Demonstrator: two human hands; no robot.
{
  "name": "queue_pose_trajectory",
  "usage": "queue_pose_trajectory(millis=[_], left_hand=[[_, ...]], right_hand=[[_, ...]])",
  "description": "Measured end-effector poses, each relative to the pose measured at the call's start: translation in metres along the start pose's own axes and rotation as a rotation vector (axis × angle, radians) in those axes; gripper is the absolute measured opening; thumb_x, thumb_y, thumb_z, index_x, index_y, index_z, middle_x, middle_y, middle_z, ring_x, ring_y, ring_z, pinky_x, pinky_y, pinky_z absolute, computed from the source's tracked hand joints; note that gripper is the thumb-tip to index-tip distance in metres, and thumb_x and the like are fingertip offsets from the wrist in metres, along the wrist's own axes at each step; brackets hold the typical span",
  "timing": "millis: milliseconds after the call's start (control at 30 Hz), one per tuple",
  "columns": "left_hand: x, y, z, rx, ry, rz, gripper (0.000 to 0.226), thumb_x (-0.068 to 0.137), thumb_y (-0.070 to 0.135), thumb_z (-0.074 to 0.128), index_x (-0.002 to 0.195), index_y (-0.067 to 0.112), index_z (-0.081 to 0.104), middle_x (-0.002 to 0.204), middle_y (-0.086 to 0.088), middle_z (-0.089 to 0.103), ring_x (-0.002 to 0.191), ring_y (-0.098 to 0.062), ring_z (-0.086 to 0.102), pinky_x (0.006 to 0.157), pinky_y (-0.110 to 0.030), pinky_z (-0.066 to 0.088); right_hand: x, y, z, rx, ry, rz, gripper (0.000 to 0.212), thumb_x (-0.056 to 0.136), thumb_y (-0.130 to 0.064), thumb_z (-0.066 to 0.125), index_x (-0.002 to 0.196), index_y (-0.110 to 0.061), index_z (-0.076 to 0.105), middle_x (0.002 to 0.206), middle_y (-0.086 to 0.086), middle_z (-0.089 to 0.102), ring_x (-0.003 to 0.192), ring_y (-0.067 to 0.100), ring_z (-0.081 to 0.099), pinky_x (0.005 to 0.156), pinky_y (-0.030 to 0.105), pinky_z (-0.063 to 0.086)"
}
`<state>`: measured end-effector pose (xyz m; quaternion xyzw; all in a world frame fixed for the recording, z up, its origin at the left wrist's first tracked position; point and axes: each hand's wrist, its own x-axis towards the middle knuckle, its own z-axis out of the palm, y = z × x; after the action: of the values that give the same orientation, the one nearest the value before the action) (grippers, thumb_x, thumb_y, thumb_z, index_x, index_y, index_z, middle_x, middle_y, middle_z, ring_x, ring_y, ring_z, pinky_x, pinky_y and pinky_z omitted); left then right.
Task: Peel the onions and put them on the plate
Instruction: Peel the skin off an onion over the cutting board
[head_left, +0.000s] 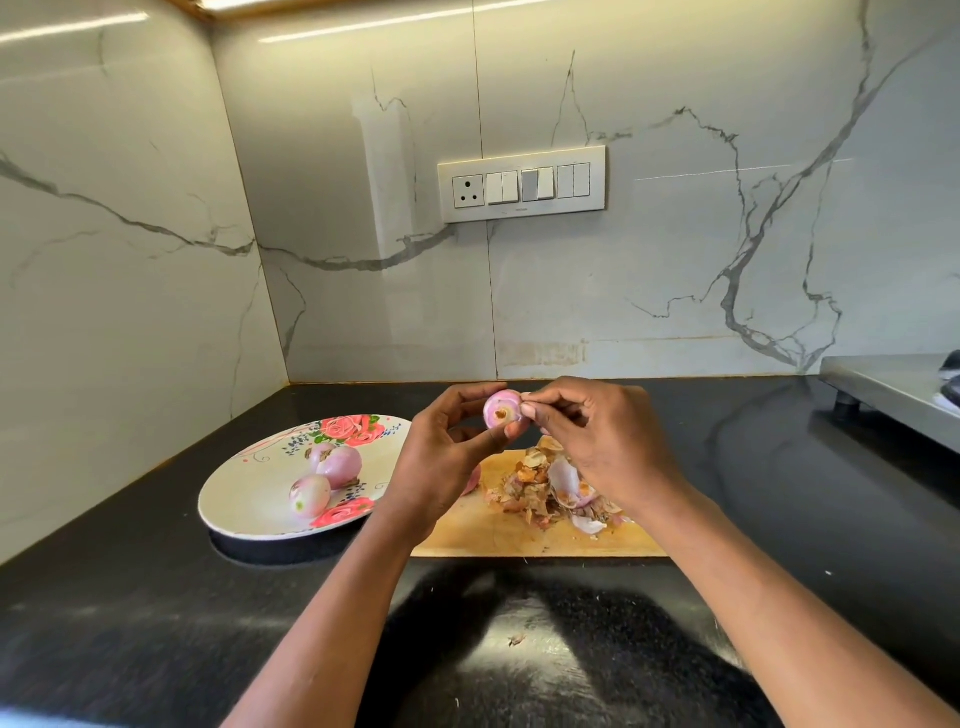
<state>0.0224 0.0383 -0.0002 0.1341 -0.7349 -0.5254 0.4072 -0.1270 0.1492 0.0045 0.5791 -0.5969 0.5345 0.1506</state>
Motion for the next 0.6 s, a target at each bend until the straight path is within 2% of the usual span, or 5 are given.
queue_pose_trajectory(millis=[233,300,433,600], left_hand=[[0.0006,-0.0030,-0.0004,-0.002,-0.033,-0.011,0.041,0.083,0.011,0.080,0.121,0.018,0.068,0.114,0.003,0.073,0.103,-0.014,0.070,0.079,-0.027,0.059],[0.0011,-0.0032,-0.0010,-0.010,-0.031,-0.016,0.042,0.081,0.015,0.080,0.122,0.018,0.068,0.113,0.003,0.074,0.103,-0.014,0.071,0.080,-0.027,0.059],[0.0012,-0.0021,-0.0024,-0.047,-0.023,-0.012,0.050,0.077,0.025,0.078,0.125,0.018,0.067,0.112,0.002,0.075,0.103,-0.014,0.071,0.078,-0.025,0.057],[0.0012,-0.0027,-0.0021,-0.023,-0.042,-0.017,0.048,0.081,0.025,0.078,0.127,0.017,0.067,0.113,0.001,0.075,0.103,-0.015,0.071,0.079,-0.027,0.057]], right_hand=[[0.0008,0.0033,-0.0013,0.041,0.007,0.040,0.008,0.090,-0.014,0.075,0.097,-0.014,0.079,0.080,-0.005,0.076,0.073,0.007,0.071,0.068,0.030,0.060],[0.0007,0.0042,-0.0019,0.073,-0.028,0.054,0.011,0.091,-0.016,0.075,0.101,-0.015,0.079,0.085,-0.006,0.077,0.078,0.006,0.072,0.072,0.030,0.061],[0.0011,0.0005,-0.0028,0.108,-0.093,0.028,0.024,0.088,-0.022,0.076,0.112,-0.020,0.077,0.101,-0.009,0.077,0.092,-0.001,0.071,0.082,0.023,0.060],[0.0008,0.0009,-0.0053,0.099,-0.059,0.012,0.020,0.087,-0.017,0.077,0.107,-0.016,0.079,0.094,-0.006,0.078,0.083,0.002,0.072,0.074,0.023,0.060]])
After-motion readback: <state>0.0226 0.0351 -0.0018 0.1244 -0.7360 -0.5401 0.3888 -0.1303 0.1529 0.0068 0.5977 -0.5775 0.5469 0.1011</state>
